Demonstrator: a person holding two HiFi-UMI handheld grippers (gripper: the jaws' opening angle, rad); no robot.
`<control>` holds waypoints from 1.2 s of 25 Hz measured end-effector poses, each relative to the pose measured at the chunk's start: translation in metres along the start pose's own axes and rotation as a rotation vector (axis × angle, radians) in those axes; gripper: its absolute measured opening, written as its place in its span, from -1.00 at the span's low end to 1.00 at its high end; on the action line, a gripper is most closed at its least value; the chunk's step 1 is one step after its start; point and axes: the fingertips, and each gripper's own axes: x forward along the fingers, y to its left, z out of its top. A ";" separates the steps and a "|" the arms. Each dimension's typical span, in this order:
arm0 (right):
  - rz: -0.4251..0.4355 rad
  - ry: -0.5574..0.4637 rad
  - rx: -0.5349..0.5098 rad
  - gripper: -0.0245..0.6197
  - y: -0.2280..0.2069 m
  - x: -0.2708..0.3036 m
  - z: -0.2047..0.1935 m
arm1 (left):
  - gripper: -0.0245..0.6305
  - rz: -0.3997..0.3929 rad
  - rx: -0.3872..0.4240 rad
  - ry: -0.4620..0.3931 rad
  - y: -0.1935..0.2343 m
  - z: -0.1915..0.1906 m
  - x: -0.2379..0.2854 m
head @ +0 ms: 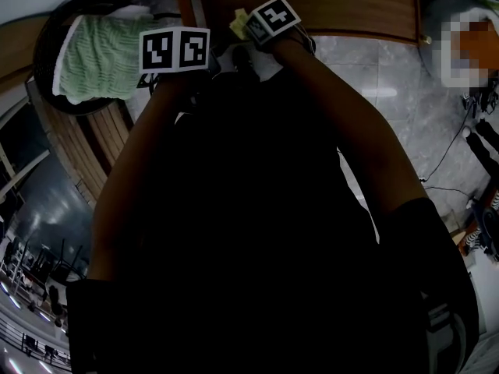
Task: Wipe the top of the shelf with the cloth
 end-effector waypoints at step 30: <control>-0.098 -0.078 0.219 -0.78 -0.258 -0.215 -0.134 | -0.89 -0.120 0.146 0.145 -0.207 0.070 0.185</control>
